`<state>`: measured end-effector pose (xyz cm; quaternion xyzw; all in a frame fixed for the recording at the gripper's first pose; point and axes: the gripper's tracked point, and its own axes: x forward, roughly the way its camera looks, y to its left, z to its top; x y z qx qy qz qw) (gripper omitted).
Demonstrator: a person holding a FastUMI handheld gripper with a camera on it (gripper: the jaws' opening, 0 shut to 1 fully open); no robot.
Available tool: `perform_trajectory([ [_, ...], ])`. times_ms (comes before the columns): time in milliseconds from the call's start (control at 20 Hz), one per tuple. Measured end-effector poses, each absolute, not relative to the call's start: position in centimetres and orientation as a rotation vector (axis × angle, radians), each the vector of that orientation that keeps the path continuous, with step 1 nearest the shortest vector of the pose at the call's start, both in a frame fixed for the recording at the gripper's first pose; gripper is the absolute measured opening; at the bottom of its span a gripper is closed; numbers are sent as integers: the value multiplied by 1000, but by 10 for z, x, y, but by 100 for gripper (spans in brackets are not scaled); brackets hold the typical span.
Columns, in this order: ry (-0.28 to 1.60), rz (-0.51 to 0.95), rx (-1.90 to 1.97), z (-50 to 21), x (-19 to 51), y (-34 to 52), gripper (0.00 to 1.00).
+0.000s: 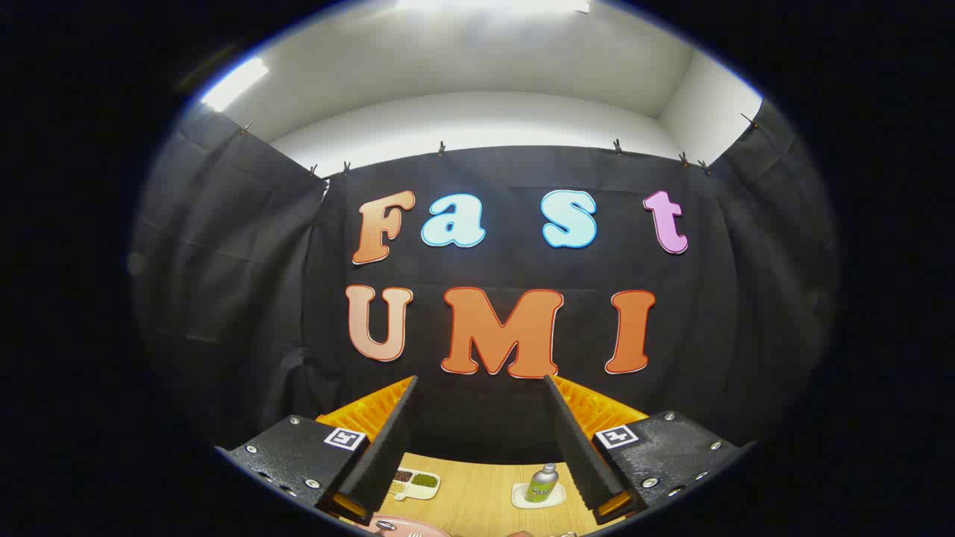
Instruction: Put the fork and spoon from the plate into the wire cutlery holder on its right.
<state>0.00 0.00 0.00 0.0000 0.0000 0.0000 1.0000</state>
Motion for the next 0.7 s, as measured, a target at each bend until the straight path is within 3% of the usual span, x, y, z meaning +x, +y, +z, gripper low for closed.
perform_trajectory([
  [700,-3,-23,8,4,-18,-12,96],
])
